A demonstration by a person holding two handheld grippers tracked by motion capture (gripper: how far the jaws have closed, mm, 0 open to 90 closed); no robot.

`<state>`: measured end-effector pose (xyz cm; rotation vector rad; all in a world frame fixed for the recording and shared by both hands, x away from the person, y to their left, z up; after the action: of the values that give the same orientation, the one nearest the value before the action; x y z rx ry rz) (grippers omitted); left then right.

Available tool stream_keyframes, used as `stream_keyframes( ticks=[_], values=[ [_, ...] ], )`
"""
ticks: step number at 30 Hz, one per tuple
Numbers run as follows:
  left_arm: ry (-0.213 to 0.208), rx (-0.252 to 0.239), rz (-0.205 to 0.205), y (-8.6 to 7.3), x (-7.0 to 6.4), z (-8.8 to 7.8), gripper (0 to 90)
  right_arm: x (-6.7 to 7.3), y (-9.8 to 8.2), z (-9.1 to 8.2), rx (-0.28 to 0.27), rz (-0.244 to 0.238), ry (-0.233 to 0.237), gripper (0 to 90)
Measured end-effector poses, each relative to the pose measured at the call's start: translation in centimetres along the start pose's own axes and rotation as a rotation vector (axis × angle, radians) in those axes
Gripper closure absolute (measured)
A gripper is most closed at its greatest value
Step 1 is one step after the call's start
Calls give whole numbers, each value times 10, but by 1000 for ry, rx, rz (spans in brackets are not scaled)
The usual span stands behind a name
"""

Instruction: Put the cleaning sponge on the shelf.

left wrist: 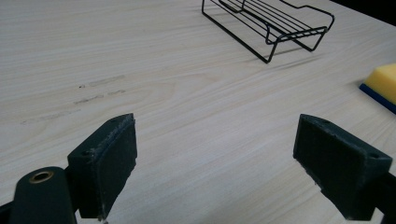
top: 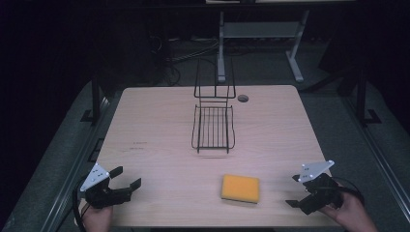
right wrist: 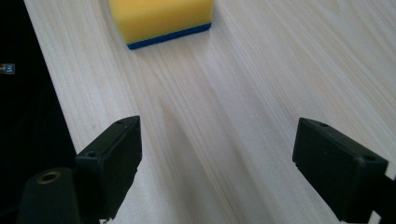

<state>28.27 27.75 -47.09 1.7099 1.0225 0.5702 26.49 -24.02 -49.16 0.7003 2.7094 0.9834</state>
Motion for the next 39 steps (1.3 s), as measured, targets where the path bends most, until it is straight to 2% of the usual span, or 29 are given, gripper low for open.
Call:
stream_keyframes(
  ticks=[9,17,39],
  values=[
    [-5,-3,0,-1,0,-1,128,5,2,-1,11,-13,10,155],
    [-6,-7,7,1,0,-3,128,14,13,-2,7,-40,31,155],
    [-13,-4,7,0,0,-2,128,28,47,19,40,-118,105,151]
  ],
)
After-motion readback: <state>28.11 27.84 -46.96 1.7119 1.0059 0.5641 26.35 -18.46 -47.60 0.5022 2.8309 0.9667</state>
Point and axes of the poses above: each handheld gripper's, and its own axes: z roughly forward along the jaws, y roughly out of its top, x roughly to its left, the point moved 8 cm from there along z, roughly forward along the jaws, and after that the axes turned 7 degrees about -x, right-handed, at the moved point
